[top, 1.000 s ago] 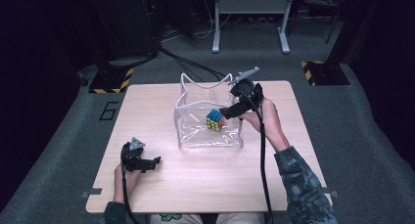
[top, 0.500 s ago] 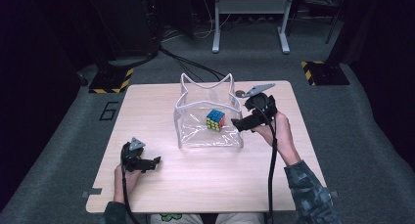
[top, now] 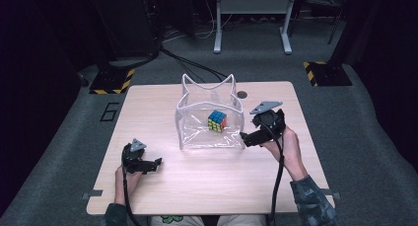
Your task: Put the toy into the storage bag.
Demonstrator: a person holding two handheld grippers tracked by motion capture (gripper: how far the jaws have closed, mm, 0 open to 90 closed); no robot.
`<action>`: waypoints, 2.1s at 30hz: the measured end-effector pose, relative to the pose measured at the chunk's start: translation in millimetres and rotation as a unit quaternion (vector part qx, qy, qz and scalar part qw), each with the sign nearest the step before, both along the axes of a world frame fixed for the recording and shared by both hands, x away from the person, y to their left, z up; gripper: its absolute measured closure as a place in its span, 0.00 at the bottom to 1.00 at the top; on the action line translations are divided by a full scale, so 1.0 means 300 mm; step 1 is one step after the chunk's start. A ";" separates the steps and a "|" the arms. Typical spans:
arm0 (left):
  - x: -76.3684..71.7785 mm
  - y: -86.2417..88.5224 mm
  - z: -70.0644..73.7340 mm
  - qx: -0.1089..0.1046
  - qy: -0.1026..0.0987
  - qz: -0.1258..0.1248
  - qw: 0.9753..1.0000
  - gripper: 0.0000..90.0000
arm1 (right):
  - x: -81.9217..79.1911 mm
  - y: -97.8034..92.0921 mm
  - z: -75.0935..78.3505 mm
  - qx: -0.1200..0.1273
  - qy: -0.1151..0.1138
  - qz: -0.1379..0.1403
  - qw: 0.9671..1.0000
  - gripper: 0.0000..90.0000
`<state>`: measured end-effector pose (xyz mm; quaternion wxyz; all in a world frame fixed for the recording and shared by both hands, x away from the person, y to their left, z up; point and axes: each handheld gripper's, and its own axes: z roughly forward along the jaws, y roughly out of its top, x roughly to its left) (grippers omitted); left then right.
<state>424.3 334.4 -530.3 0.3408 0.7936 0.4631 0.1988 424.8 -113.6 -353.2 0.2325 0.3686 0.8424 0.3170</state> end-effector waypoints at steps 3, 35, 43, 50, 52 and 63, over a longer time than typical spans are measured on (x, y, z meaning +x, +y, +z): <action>0.000 0.000 0.000 0.001 0.000 0.000 1.000 0.06 | -0.010 -0.017 -0.022 -0.001 -0.002 -0.003 1.000 0.00; -0.001 -0.001 0.000 0.000 0.000 0.002 1.000 0.06 | -0.112 -0.134 -0.300 -0.006 0.033 -0.063 0.997 0.02; -0.001 -0.001 0.000 0.000 0.000 0.002 1.000 0.06 | -0.127 -0.171 -0.385 0.001 0.057 -0.074 0.996 0.02; -0.001 -0.001 0.000 0.000 0.000 0.002 1.000 0.06 | -0.143 -0.197 -0.447 0.004 0.066 -0.085 0.994 0.02; -0.001 -0.001 0.000 0.000 0.000 0.002 1.000 0.06 | -0.148 -0.203 -0.466 0.008 0.064 -0.088 0.994 0.02; -0.001 -0.001 0.000 0.001 0.000 0.002 1.000 0.06 | -0.159 -0.224 -0.554 0.017 0.069 -0.092 0.993 0.03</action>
